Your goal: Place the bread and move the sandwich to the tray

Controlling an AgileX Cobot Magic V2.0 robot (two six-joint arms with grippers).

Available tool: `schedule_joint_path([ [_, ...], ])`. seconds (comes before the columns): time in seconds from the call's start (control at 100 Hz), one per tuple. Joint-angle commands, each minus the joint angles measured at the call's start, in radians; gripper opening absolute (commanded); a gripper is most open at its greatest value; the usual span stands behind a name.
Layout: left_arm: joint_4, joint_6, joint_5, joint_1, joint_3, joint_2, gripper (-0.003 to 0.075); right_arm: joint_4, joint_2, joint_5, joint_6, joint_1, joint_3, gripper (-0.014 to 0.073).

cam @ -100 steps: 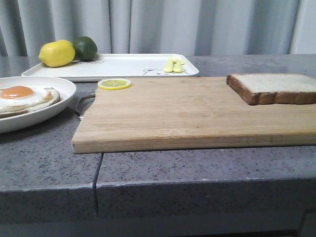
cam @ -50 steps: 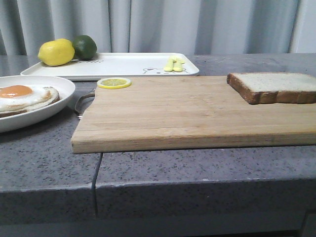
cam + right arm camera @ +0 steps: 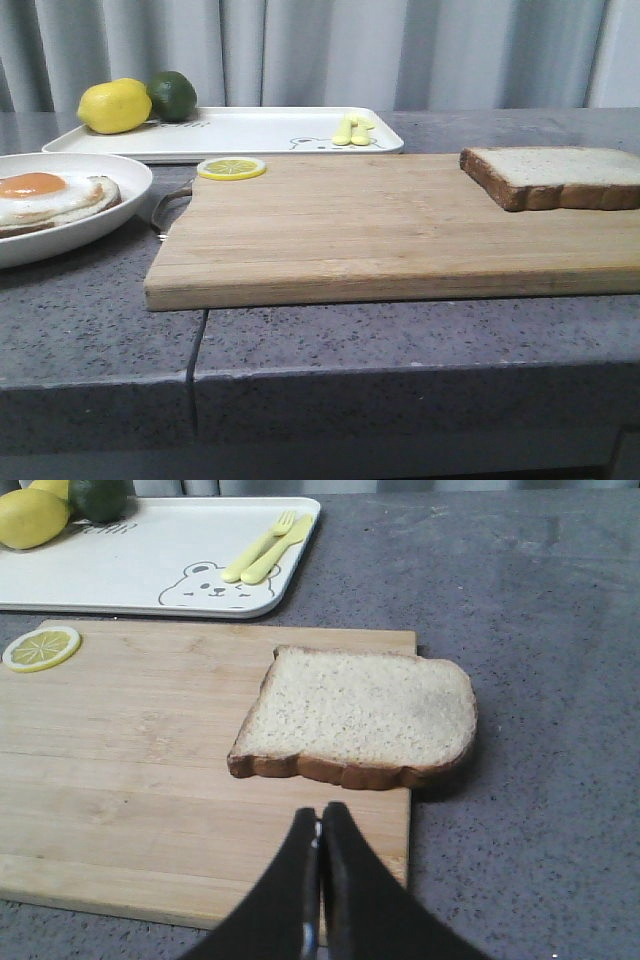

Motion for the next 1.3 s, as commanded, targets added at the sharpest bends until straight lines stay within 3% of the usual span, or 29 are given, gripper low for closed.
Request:
schedule_joint_path([
  [0.0,0.000,-0.005,-0.068,0.002,-0.038,0.020,-0.0020,-0.014,0.086,0.030,0.005,-0.042,-0.122,0.0034],
  [0.04,0.000,-0.005,-0.068,0.002,-0.038,0.020,-0.0020,-0.014,0.128,0.079,0.005,-0.073,-0.166,0.0099],
  [0.19,0.000,-0.005,-0.068,0.002,-0.038,0.020,-0.0020,-0.014,0.268,0.201,0.051,-0.199,-0.302,0.0489],
  [0.28,0.000,-0.005,-0.068,0.002,-0.038,0.020,-0.0020,-0.014,0.356,0.295,0.058,-0.274,-0.372,0.0601],
  [0.51,0.000,-0.005,-0.068,0.002,-0.038,0.020,-0.0020,0.069,0.590,0.416,0.005,-0.362,-0.515,0.0571],
  [1.12,0.000,-0.005,-0.068,0.002,-0.038,0.020,-0.0020,0.720,1.036,0.561,-0.482,-0.523,-0.727,0.0570],
  [1.29,0.000,-0.005,-0.072,0.002,-0.038,0.020,-0.0020,0.820,1.107,0.579,-0.570,-0.532,-0.727,0.0570],
])
